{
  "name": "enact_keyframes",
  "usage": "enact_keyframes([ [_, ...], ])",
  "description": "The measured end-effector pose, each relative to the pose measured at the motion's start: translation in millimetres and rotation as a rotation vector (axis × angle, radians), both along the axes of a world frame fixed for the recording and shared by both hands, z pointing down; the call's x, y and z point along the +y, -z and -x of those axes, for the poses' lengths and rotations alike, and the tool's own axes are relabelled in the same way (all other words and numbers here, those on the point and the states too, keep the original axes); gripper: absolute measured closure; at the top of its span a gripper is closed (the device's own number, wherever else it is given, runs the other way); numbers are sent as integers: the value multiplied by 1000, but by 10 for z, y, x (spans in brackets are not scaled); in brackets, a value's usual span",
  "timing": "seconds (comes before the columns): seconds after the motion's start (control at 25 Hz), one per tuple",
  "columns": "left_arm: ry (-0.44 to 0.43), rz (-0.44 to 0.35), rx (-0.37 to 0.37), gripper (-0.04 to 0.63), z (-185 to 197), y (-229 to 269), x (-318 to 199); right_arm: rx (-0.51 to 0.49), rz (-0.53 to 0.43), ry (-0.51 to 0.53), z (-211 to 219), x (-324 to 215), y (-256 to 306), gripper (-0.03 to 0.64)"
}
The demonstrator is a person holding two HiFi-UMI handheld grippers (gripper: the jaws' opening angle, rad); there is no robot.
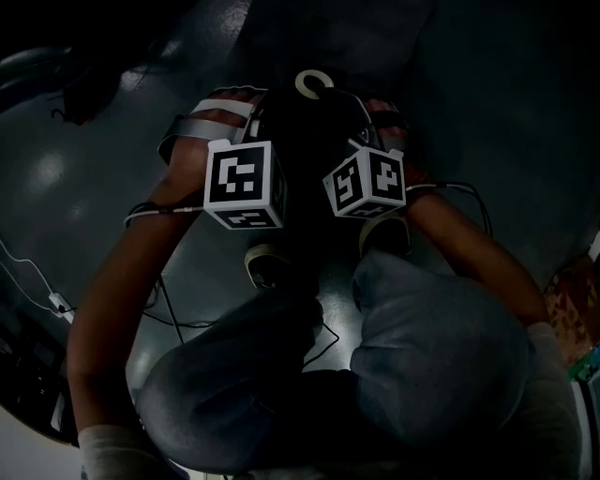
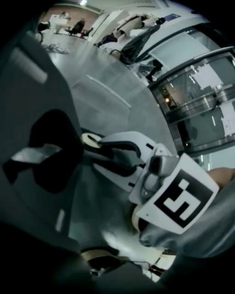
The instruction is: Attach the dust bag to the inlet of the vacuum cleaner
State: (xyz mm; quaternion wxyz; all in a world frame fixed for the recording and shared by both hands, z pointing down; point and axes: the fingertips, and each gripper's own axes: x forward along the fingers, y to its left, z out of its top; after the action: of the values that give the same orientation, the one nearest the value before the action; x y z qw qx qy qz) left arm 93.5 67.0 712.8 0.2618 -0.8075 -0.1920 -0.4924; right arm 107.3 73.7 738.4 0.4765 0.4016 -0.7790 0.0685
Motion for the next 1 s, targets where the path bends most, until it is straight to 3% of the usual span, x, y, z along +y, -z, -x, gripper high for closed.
enact_keyframes([
  [0.12, -4, -45, 29, 554, -38, 27, -50, 7, -9, -13, -34, -39, 41, 514],
  [0.2, -13, -85, 34, 432, -36, -19, -60, 9, -15, -20, -59, -59, 65, 528],
  [0.28, -22, -119, 21, 413, -18, -98, -68, 5, -20, -21, -72, -75, 96, 536],
  [0.4, -14, -158, 27, 425, -46, -154, -122, -8, -20, -10, -54, -76, 129, 545],
  [0.56, -17, -211, 68, 547, -127, -40, -223, -30, -10, 0, -41, -81, 233, 561],
  [0.72, -5, -189, 65, 565, -92, 185, -224, -40, -10, 33, -73, -158, 513, 566],
  [1.0, 130, -148, 38, 568, -38, 1095, -489, -103, -64, 117, -25, -463, 1486, 555],
])
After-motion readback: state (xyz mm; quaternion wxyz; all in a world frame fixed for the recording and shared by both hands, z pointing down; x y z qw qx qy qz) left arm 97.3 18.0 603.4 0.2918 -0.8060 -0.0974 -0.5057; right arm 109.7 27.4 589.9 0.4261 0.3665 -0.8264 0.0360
